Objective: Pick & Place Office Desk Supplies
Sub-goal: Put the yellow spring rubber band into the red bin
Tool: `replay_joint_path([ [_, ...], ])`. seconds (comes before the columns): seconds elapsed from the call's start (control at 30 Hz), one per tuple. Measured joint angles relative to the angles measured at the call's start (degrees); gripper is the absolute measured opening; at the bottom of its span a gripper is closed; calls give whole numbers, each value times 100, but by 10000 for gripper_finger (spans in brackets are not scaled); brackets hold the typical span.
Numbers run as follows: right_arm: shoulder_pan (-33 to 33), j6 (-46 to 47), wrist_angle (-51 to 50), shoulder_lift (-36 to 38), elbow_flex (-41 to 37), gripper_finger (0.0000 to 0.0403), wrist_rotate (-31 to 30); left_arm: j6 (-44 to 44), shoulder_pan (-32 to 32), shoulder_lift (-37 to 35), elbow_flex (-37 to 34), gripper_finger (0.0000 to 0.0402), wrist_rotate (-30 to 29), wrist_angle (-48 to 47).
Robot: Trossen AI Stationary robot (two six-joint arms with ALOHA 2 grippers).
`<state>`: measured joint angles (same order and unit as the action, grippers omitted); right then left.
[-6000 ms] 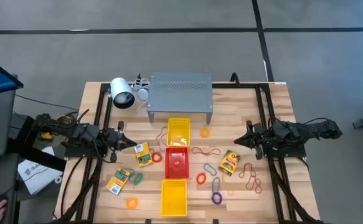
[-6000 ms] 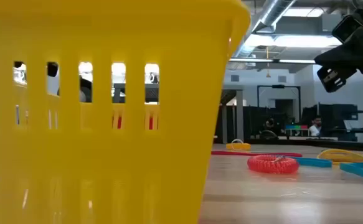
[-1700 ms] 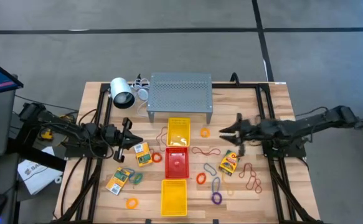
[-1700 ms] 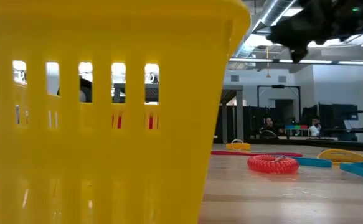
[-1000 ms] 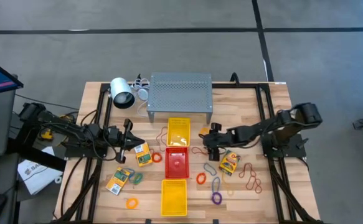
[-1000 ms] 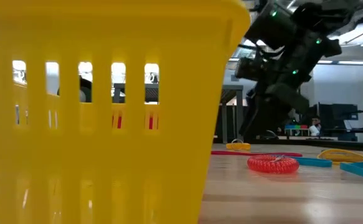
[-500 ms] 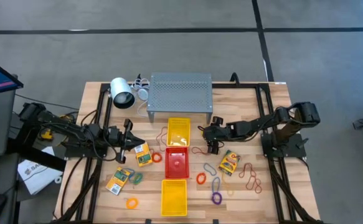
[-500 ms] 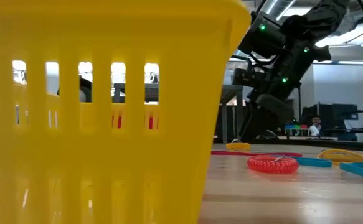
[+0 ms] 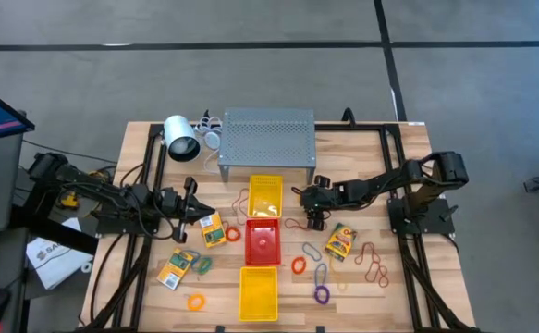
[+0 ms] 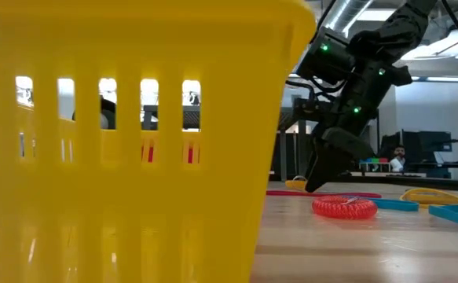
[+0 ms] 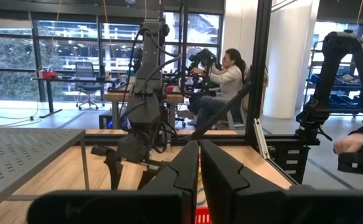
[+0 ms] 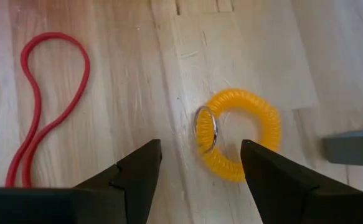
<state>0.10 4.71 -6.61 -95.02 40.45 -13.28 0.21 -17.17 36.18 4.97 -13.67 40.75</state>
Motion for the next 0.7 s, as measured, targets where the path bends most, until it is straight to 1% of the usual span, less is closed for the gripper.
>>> replay_joint_path([
  [0.1,0,0,-20,26,-4,206,42,1,0,-2,0,13,0,0],
  [0.2,-33,26,-25,20,-7,173,165,0,0,-2,0,13,0,0],
  [0.3,-55,117,-27,15,-7,121,252,0,0,-2,0,13,0,0],
  [0.47,-52,131,-27,15,-10,23,359,0,0,-2,0,13,0,0],
  [0.53,-44,131,-31,15,-11,14,356,0,0,-2,0,13,0,0],
  [0.63,-42,131,-70,15,17,24,339,0,0,-2,0,13,0,0],
  [0.7,5,129,-139,7,87,20,370,-2,0,-2,0,13,0,0],
])
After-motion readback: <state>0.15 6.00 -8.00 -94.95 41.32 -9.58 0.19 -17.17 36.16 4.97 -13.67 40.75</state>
